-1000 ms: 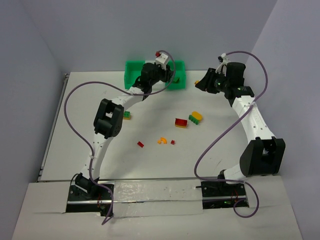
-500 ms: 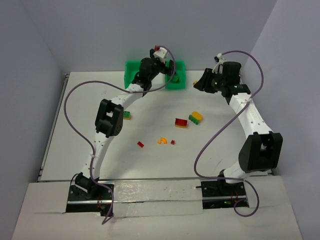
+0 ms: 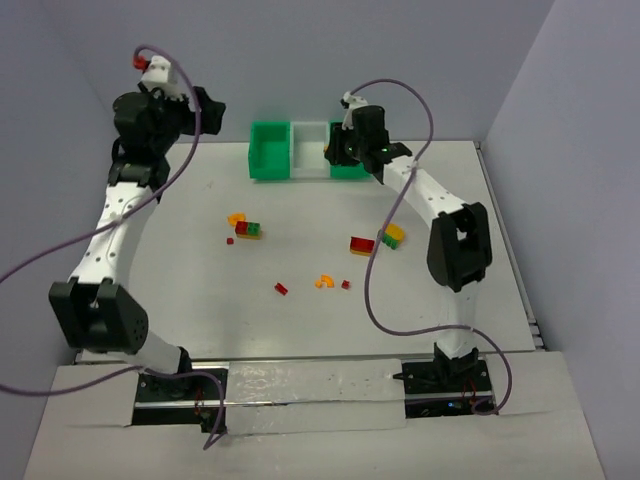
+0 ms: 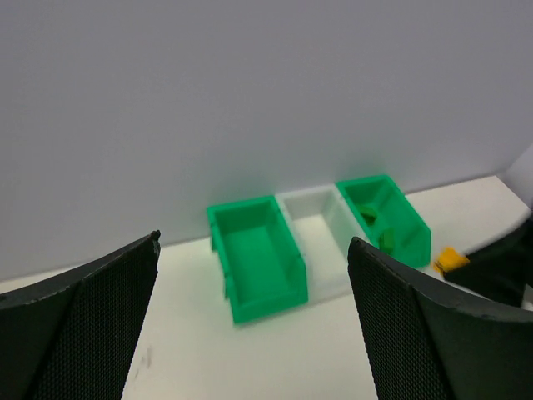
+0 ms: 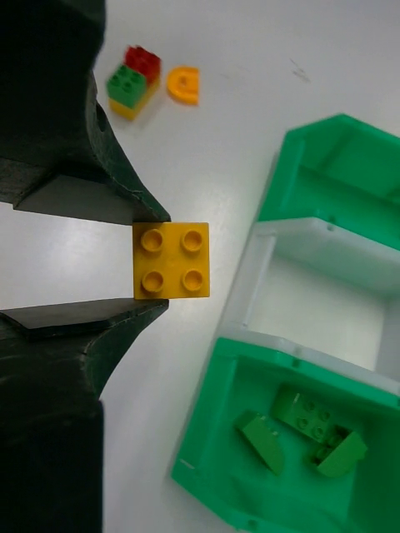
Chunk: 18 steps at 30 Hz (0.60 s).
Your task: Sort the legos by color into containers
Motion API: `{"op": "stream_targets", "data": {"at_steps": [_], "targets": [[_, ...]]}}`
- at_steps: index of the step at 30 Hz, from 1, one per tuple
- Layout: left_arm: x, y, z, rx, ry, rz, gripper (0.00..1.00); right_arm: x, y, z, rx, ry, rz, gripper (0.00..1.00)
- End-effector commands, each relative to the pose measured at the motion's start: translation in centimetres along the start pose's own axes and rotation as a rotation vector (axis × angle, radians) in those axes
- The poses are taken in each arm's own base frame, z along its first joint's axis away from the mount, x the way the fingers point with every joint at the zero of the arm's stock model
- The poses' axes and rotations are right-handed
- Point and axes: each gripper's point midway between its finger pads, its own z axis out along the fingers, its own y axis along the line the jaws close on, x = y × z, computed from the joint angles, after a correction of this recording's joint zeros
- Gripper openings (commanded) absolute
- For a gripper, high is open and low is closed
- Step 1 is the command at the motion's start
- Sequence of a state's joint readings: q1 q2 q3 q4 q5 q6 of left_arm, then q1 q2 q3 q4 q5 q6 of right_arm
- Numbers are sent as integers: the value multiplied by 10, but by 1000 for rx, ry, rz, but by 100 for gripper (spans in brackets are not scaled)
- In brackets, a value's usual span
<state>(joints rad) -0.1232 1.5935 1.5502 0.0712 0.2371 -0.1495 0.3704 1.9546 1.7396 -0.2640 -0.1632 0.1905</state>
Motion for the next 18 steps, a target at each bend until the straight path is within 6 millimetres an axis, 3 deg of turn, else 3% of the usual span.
{"op": "stream_targets", "data": {"at_steps": [1, 2, 3, 5, 8, 12, 15, 18], "targets": [[76, -17, -58, 106, 292, -95, 99, -35, -1, 42, 75, -140, -84, 0], [81, -15, -66, 100, 304, -95, 99, -50, 1, 47, 87, -184, -99, 0], [85, -16, -74, 98, 310, -97, 99, -34, 0, 61, 89, -150, -102, 0], [101, -13, -91, 79, 347, -126, 99, -37, -1, 87, 110, -158, -135, 0], [117, -8, -106, 65, 369, -134, 99, -51, 3, 101, 119, -209, -156, 0], [145, -6, -120, 84, 440, -85, 99, -48, 7, 118, 121, -229, -173, 5], [161, -5, -126, 146, 491, -7, 99, -46, 9, 131, 111, -248, -179, 17], [174, -13, -136, 267, 537, 56, 99, -43, 8, 141, 103, -259, -175, 46]]}}
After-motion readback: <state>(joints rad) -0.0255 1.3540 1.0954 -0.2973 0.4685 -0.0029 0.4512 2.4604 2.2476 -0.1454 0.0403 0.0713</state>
